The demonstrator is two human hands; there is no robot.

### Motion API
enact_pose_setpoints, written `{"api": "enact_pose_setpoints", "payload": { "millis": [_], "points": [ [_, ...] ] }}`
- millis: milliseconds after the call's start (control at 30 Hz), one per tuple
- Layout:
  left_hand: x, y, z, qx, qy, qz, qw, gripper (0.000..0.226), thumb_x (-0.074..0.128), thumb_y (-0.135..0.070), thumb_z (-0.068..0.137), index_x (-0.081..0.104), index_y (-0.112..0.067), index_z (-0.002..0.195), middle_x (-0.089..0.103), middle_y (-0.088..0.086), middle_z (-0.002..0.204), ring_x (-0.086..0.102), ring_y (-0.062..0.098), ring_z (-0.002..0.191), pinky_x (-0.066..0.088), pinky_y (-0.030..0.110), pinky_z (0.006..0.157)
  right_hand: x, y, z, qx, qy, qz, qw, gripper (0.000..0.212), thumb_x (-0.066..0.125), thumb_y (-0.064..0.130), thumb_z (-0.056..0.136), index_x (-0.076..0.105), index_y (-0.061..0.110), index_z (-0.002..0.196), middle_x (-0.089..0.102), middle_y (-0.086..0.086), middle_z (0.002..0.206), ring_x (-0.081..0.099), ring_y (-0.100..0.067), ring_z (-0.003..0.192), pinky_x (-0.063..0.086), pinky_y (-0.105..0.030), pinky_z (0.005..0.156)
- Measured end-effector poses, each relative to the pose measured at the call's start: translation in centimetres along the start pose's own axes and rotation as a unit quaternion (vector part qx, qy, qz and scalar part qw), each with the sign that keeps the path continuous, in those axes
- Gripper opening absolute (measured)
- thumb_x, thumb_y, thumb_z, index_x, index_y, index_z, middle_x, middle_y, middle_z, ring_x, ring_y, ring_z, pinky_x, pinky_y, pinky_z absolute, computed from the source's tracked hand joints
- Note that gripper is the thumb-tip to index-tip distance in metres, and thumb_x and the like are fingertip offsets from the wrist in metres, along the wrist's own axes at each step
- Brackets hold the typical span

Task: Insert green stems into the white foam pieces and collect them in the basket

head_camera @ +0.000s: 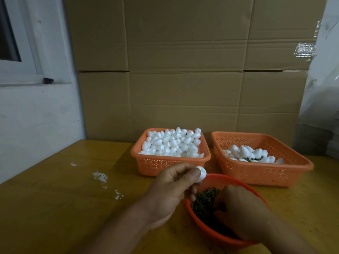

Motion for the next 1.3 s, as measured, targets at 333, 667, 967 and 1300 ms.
{"api": "enact_pose_setpoints", "payload": {
  "millis": [333, 667, 967, 1300],
  "points": [
    [-0.8, 0.6, 0.2, -0.033, -0.018, -0.083, 0.996, 0.017, 0.058, -0.036, 0.092, 0.066, -0.021, 0.093, 0.056, 0.007, 0.076, 0.050, 0.015, 0.062, 0.039, 0.026, 0.056, -1.2, -0.5, -0.3, 0.006, -0.067, 0.028, 0.997, 0.009, 0.057, 0.034, 0.095, 0.064, 0.029, 0.095, 0.067, 0.008, 0.095, 0.064, -0.011, 0.089, 0.056, -0.035, 0.083],
    [-1.6, 1.5, 0.4, -0.066, -0.039, -0.134, 0.988, 0.039, 0.061, -0.030, 0.091, 0.064, 0.000, 0.116, 0.054, 0.002, 0.075, 0.049, 0.011, 0.063, 0.040, 0.023, 0.055, -5.1, -0.4, -1.9, -0.034, -0.234, 0.276, 0.932, 0.017, 0.084, 0.024, 0.078, 0.076, 0.030, 0.092, 0.074, 0.014, 0.079, 0.068, 0.001, 0.074, 0.058, -0.024, 0.071],
    [-1.8, 1.2, 0.6, -0.048, -0.051, -0.124, 0.990, 0.028, 0.062, -0.041, 0.089, 0.067, -0.016, 0.079, 0.044, 0.001, 0.061, 0.039, 0.009, 0.051, 0.031, 0.021, 0.046, -6.3, 1.7, -3.0, -0.134, -0.241, 0.487, 0.828, 0.014, 0.073, 0.034, 0.073, 0.078, 0.022, 0.075, 0.071, -0.007, 0.067, 0.064, -0.022, 0.058, 0.052, -0.028, 0.054],
    [-1.4, 0.9, 0.4, -0.032, -0.044, -0.089, 0.995, 0.032, 0.062, -0.045, 0.087, 0.067, -0.017, 0.074, 0.039, 0.000, 0.056, 0.035, 0.009, 0.047, 0.028, 0.020, 0.043, -6.6, 3.0, -4.0, -0.183, -0.296, 0.387, 0.854, 0.021, 0.063, 0.050, 0.079, 0.074, 0.032, 0.079, 0.068, 0.005, 0.064, 0.059, -0.012, 0.051, 0.044, -0.017, 0.045]
  ]
}}
Point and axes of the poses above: each hand's wrist, its own z-axis towards the middle knuckle, its own x-axis out of the palm, y = z × x, the point moved 9 cm from there along z, towards the middle knuckle
